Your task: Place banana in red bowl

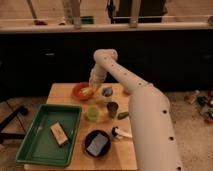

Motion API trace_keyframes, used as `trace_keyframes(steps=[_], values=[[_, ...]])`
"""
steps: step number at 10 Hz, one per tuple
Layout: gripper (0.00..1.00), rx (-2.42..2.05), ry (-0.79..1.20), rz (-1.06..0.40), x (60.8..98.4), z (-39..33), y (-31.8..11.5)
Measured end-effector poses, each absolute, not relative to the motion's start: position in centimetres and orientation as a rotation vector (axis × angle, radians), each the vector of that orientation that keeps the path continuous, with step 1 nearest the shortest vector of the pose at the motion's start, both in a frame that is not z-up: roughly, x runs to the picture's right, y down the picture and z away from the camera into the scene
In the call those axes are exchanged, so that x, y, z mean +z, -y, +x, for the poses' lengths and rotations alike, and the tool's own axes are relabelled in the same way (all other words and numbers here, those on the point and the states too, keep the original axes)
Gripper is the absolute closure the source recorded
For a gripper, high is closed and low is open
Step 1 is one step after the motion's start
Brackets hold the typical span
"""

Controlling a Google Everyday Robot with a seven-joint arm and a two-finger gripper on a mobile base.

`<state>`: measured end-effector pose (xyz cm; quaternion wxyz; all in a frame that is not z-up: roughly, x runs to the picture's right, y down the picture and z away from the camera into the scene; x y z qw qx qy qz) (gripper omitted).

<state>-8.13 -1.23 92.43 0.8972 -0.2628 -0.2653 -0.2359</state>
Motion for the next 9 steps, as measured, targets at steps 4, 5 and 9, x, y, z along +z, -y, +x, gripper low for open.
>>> trace_keyframes(steps=[4, 5, 9], values=[[1.0, -0.451, 0.522, -0.534, 93.7, -9.9, 1.9], [1.0, -0.438, 0.519, -0.527, 93.8, -10.8, 2.0], [1.0, -0.388, 0.515, -0.511, 94.6, -11.1, 1.9]])
